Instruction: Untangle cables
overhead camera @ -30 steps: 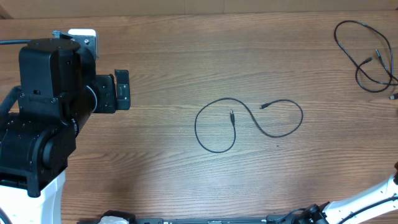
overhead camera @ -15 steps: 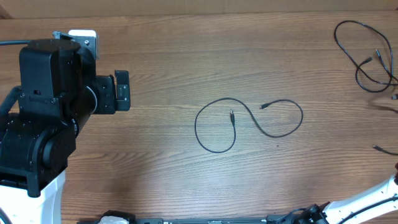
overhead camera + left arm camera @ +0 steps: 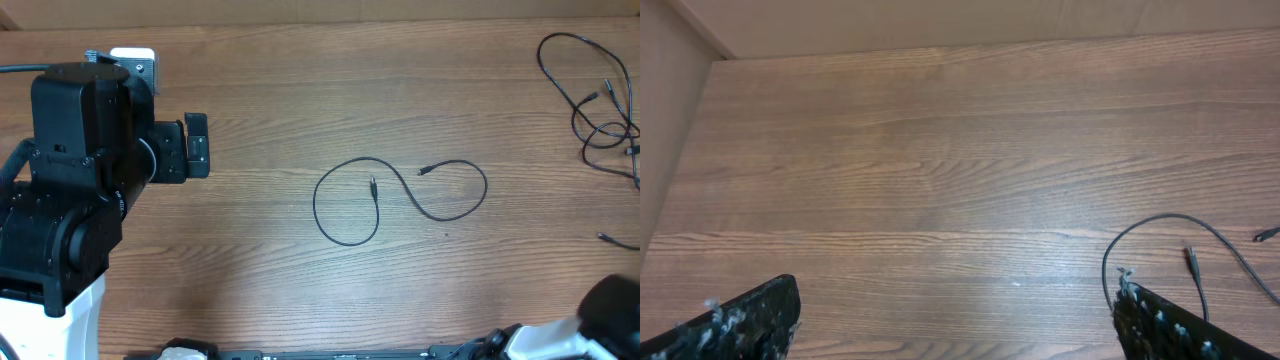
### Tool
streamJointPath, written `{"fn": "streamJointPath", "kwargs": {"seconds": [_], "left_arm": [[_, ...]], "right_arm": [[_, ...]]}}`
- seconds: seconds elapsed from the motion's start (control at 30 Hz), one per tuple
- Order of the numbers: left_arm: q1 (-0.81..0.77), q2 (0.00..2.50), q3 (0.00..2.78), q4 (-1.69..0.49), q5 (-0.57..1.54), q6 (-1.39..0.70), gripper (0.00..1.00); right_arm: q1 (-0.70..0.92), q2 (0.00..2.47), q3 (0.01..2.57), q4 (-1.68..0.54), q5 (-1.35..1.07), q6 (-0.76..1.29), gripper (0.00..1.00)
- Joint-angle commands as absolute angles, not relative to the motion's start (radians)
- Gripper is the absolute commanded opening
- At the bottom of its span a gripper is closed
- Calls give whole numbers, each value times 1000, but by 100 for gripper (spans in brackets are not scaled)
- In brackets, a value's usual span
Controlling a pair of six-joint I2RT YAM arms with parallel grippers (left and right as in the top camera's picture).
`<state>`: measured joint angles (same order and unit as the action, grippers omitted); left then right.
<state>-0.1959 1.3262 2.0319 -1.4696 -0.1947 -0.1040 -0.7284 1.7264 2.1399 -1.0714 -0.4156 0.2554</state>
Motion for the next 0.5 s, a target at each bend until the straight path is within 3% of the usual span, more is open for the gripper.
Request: {"fn": "streamJointPath", "kwargs": {"seconds": [0.0, 0.23, 0.37, 0.47], "left_arm": [[-197, 1326, 2045, -1466, -183, -104, 100], [-197, 1326, 2045, -1458, -183, -104, 100], [-197, 1326, 2045, -1455, -183, -104, 99], [-197, 1326, 2045, -1445, -183, -103, 99]], "right_arm": [[-599, 1694, 2143, -1128, -407, 190, 100], [-274, 1697, 2130, -1327, -276, 10, 100], [-108, 1699, 2097, -1464, -266, -292, 100], [-1, 1699, 2061, -1486, -323, -395, 100]]}}
